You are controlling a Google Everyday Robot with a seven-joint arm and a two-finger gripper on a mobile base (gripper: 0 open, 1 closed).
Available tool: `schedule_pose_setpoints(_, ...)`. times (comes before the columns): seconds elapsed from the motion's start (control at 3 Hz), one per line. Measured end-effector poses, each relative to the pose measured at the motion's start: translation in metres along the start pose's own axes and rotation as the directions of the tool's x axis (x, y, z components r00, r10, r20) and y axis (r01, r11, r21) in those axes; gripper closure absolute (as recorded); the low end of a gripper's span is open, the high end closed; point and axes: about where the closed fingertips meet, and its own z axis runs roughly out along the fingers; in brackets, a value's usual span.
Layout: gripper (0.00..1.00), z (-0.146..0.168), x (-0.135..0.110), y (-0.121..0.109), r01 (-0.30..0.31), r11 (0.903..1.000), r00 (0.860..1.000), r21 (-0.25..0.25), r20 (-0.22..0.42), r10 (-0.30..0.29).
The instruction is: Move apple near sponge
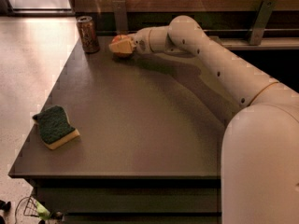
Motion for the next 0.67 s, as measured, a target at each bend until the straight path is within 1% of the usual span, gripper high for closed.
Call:
schedule_pose_setpoints(0.33,0.73,0.0037,0.0008,0.0026,-0.001,1.0000,1.000,-0.006,-0.002,0.001)
schedule_pose_setpoints(0.67,0.96,0.0060,0.0014,0.0043,-0.001,1.0000,1.000,-0.010,-0.003,0.001)
